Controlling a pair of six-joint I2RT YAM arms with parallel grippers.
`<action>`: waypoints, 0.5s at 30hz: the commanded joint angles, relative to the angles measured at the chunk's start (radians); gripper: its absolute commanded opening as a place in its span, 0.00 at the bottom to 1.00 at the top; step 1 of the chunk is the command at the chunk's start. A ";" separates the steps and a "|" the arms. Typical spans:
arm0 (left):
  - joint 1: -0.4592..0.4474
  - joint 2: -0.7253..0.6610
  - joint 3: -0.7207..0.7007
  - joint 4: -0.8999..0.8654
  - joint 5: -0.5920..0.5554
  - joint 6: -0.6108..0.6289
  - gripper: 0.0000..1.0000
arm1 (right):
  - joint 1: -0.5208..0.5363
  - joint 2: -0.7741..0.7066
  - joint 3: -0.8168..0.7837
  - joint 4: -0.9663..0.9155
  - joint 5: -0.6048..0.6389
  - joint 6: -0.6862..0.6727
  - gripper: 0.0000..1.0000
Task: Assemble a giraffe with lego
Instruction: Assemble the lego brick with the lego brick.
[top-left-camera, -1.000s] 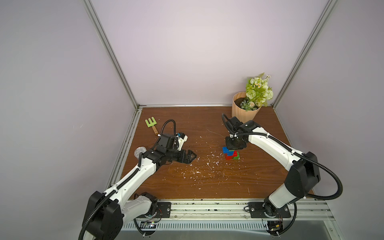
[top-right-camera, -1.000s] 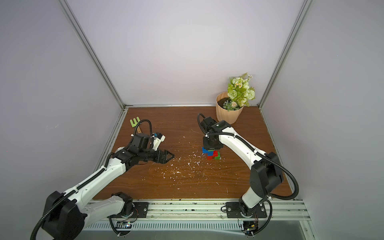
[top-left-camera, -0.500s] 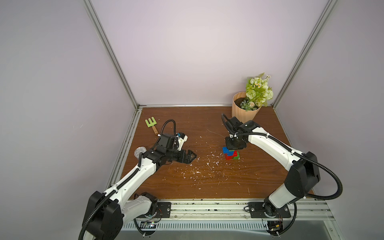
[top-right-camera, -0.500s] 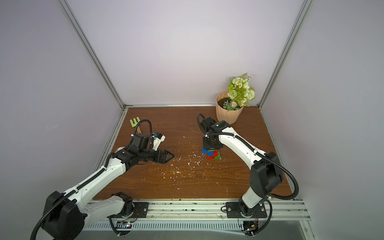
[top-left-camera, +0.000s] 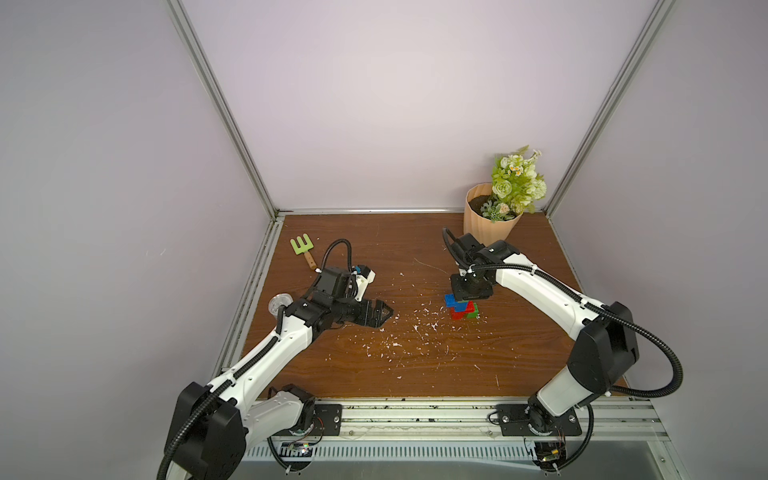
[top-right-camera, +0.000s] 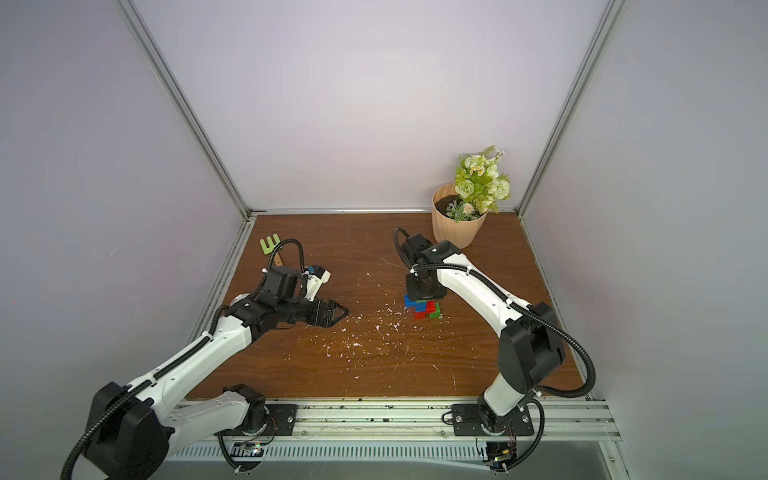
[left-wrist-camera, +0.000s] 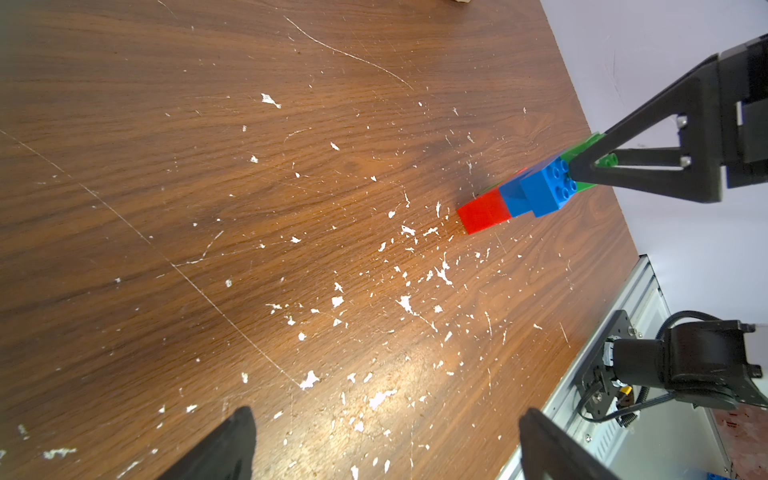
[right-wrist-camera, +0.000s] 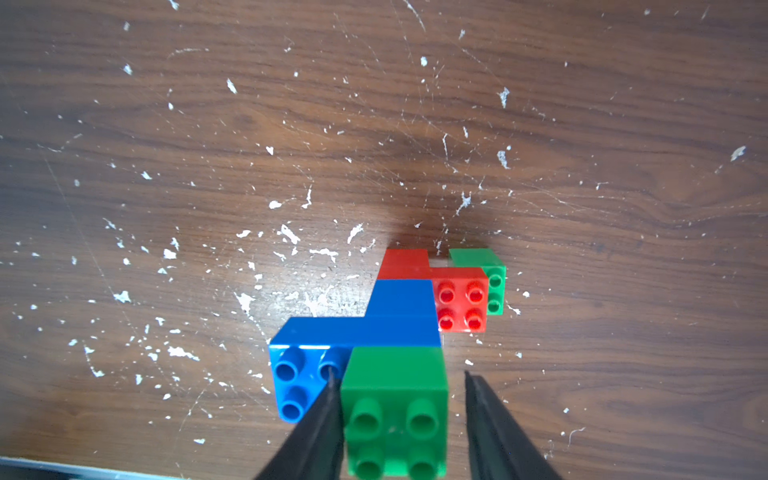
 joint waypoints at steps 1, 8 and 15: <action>-0.010 0.003 -0.004 -0.011 0.005 0.003 1.00 | -0.002 -0.023 0.041 -0.006 0.016 -0.009 0.53; -0.010 0.016 0.000 -0.011 0.003 0.005 1.00 | -0.003 -0.101 0.033 0.038 0.038 -0.012 0.64; -0.010 0.030 0.002 -0.012 -0.008 0.005 0.99 | 0.004 -0.265 -0.147 0.194 -0.013 -0.044 0.79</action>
